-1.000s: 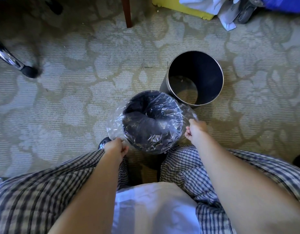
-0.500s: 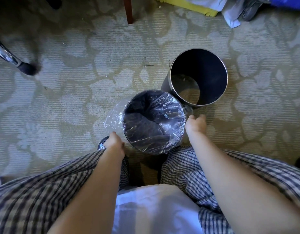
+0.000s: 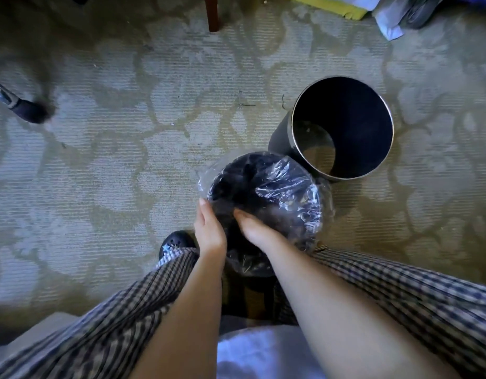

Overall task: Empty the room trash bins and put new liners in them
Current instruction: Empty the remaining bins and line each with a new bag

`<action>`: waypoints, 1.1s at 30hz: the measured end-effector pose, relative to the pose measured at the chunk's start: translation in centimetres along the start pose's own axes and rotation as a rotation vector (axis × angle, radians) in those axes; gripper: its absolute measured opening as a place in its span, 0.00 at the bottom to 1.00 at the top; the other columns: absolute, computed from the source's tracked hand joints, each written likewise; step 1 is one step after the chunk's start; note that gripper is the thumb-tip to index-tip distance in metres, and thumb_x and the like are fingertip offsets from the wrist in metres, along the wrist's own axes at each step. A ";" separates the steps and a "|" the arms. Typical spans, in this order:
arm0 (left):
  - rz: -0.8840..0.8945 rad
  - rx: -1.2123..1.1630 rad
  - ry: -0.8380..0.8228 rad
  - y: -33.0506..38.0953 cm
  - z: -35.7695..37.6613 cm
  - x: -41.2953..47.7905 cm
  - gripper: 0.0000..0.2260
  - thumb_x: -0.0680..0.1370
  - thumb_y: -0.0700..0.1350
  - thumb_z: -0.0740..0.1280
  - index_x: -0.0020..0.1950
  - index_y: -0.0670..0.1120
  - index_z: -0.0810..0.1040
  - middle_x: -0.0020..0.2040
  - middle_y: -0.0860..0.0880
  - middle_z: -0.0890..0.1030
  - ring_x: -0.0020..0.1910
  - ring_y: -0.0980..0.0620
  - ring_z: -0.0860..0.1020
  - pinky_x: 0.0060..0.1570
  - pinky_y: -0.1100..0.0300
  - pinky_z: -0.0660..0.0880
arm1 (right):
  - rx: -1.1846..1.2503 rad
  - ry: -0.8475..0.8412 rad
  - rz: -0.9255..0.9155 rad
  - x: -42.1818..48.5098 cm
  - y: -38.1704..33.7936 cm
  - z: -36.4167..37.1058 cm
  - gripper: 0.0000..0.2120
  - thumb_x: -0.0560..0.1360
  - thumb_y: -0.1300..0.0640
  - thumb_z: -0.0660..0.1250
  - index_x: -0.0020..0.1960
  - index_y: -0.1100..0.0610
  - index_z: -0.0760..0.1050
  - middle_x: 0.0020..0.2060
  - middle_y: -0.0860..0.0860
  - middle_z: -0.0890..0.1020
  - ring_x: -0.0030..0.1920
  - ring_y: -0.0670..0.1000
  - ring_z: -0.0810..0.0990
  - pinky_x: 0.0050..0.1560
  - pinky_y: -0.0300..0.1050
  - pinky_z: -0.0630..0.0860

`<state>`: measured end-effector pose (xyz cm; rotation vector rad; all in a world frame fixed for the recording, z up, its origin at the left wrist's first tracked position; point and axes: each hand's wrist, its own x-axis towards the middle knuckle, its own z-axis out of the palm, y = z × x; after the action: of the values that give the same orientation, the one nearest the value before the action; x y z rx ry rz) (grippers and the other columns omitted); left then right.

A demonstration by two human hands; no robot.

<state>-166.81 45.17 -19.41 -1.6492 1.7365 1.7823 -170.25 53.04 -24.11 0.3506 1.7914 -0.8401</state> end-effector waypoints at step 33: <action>0.190 -0.050 0.107 -1.7 0.9 1.2 0.19 0.83 0.51 0.51 0.61 0.42 0.76 0.41 0.64 0.73 0.39 0.74 0.73 0.41 0.78 0.65 | -0.612 0.538 -0.218 4.4 -0.2 -3.3 0.25 0.78 0.56 0.60 0.74 0.56 0.59 0.70 0.59 0.65 0.67 0.63 0.65 0.69 0.55 0.60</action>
<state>-166.50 45.77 -21.57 -1.6774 1.9710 1.8624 -174.40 54.47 -27.43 -0.0329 2.5142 -0.3100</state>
